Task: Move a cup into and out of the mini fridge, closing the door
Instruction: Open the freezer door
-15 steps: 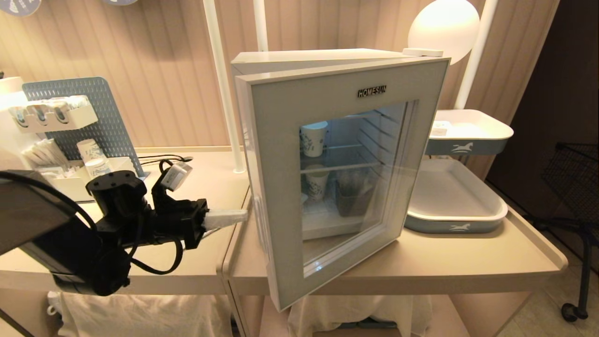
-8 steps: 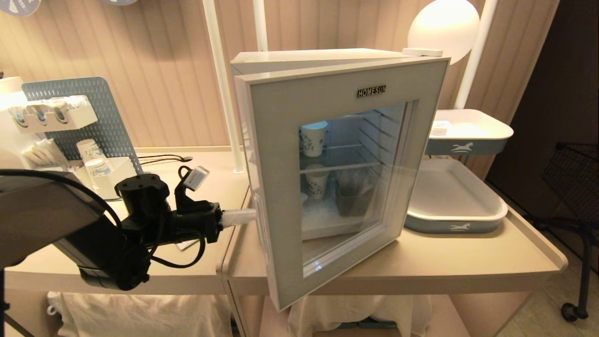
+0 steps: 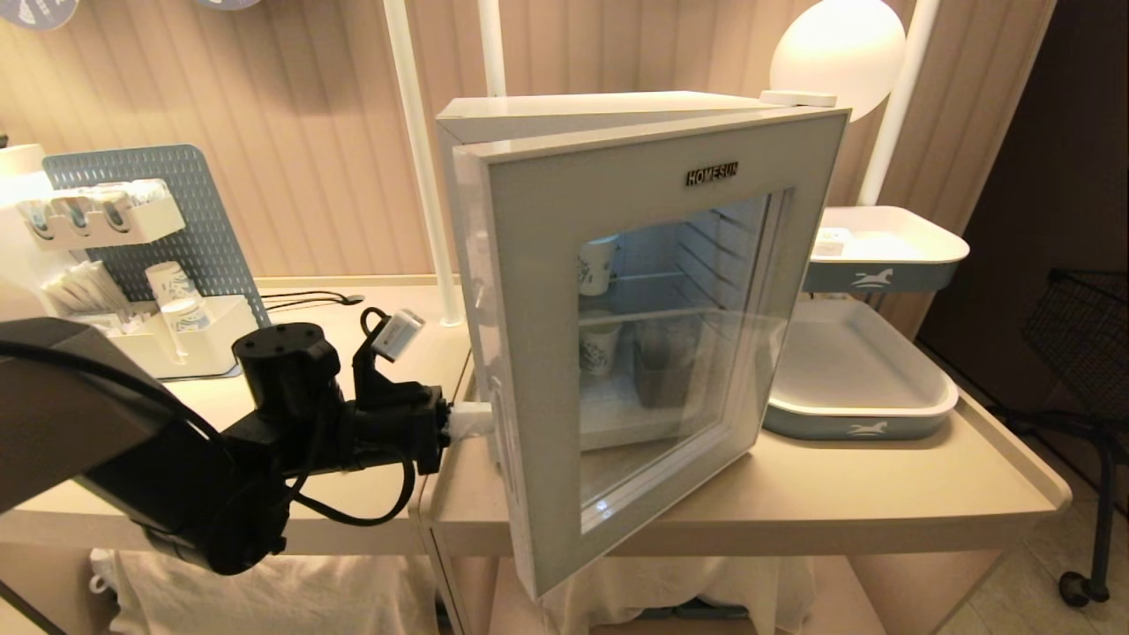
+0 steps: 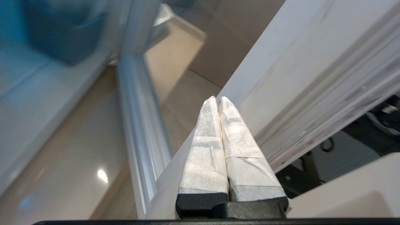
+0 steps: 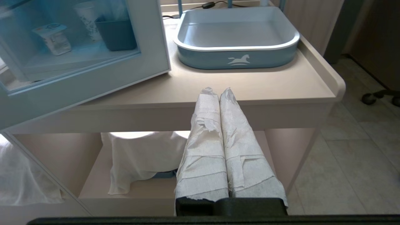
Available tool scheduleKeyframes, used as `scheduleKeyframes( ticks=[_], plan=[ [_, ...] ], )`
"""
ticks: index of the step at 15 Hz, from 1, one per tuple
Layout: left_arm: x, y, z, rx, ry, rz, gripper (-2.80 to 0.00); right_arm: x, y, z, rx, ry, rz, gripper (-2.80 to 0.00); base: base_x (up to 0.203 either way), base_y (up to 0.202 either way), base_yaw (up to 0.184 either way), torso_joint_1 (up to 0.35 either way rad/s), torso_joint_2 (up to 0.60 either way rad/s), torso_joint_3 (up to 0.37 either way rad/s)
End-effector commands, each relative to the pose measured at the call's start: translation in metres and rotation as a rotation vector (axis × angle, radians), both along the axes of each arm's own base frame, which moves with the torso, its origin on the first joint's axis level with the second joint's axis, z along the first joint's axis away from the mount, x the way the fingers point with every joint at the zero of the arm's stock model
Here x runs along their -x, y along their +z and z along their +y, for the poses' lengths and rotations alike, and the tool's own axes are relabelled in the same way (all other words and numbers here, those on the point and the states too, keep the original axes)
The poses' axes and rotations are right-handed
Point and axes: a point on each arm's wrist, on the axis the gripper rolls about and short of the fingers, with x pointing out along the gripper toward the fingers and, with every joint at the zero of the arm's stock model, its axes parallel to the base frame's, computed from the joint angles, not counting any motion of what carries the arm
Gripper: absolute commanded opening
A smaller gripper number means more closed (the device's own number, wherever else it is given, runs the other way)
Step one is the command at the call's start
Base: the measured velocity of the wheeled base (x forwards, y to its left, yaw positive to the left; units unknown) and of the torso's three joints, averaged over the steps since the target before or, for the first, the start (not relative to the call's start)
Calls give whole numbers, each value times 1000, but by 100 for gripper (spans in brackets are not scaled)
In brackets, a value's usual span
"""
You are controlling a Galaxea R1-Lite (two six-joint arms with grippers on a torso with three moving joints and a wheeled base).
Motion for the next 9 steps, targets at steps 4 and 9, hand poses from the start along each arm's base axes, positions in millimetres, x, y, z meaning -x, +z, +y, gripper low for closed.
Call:
scheduleKeyframes(
  ticks=[4,9],
  plan=[
    [52,27,-36,24,-177,-57,-280,0,0,0,0,0,1,-280,0,0,0,0,0,0],
    [107,11,-88,-6,-428,9,-280,0,0,0,0,1,1,-280,0,0,0,0,0,0]
  ],
)
